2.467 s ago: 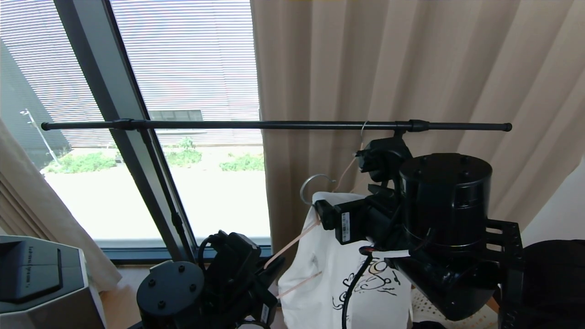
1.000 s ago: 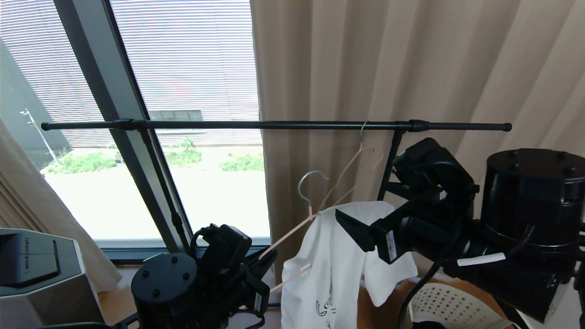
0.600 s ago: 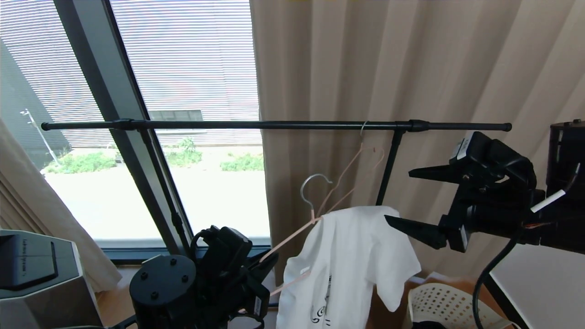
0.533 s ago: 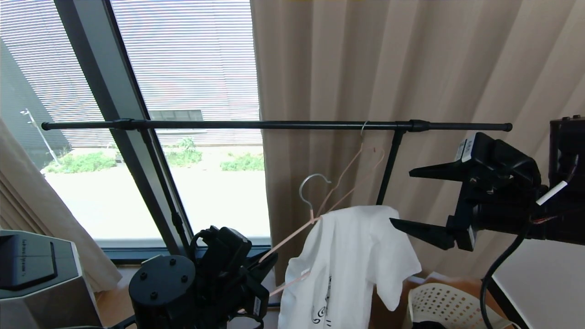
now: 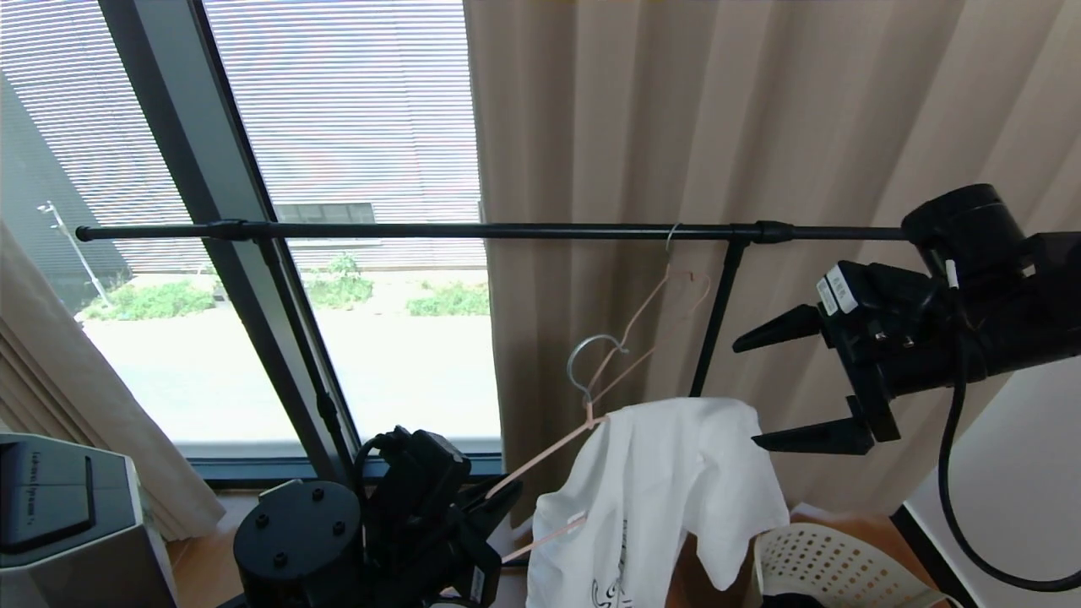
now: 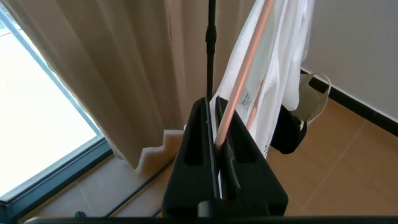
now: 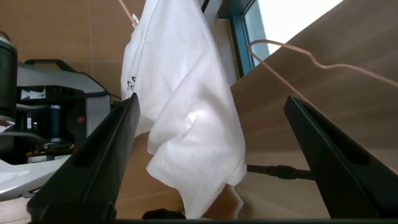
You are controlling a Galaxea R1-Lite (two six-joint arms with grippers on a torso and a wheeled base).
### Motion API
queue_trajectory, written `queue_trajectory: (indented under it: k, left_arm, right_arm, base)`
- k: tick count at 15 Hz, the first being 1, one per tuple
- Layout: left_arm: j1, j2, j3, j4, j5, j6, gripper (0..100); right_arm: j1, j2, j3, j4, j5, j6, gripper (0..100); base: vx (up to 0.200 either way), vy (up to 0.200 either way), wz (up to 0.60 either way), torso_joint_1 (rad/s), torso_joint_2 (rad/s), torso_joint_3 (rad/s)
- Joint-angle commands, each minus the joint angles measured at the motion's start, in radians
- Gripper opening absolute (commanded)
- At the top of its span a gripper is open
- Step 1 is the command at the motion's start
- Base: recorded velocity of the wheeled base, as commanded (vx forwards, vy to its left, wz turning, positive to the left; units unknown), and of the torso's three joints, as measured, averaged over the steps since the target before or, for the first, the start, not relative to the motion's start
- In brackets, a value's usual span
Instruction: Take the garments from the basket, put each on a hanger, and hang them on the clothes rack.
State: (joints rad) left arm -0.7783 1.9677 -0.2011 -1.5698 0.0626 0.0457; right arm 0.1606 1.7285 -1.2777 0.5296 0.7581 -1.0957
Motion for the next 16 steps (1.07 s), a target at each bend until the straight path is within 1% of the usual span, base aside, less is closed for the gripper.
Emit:
queue_trajectory:
  k: [1, 2, 9, 15, 16]
  left_arm:
    - [-0.004, -0.009, 0.005, -0.001, -0.007, 0.0, 0]
    - [-0.004, -0.012, 0.008, -0.001, -0.02, 0.0, 0]
    - [-0.006, -0.012, 0.012, -0.001, -0.023, 0.0, 0]
    - [-0.015, -0.015, 0.025, -0.001, -0.024, 0.002, 0]
    - [-0.021, -0.015, 0.025, -0.001, -0.026, 0.002, 0]
  right_arm:
    - [0.011, 0.091, -0.002, 0.001, 0.012, -0.009, 100]
    - [0.017, 0.106, -0.002, 0.001, 0.014, -0.013, 100]
    - [0.042, 0.112, 0.014, 0.004, 0.015, -0.013, 100]
    - [0.05, 0.137, 0.003, 0.003, 0.015, -0.013, 100]
    - [0.071, 0.141, 0.003, 0.003, 0.015, -0.013, 100]
  base:
    - [0.0, 0.0, 0.0, 0.0, 0.0, 0.0]
    - [0.0, 0.0, 0.0, 0.0, 0.0, 0.0]
    - [0.0, 0.0, 0.0, 0.0, 0.0, 0.0]
    - [0.0, 0.0, 0.0, 0.0, 0.0, 0.0]
    - [0.0, 0.0, 0.0, 0.0, 0.0, 0.0]
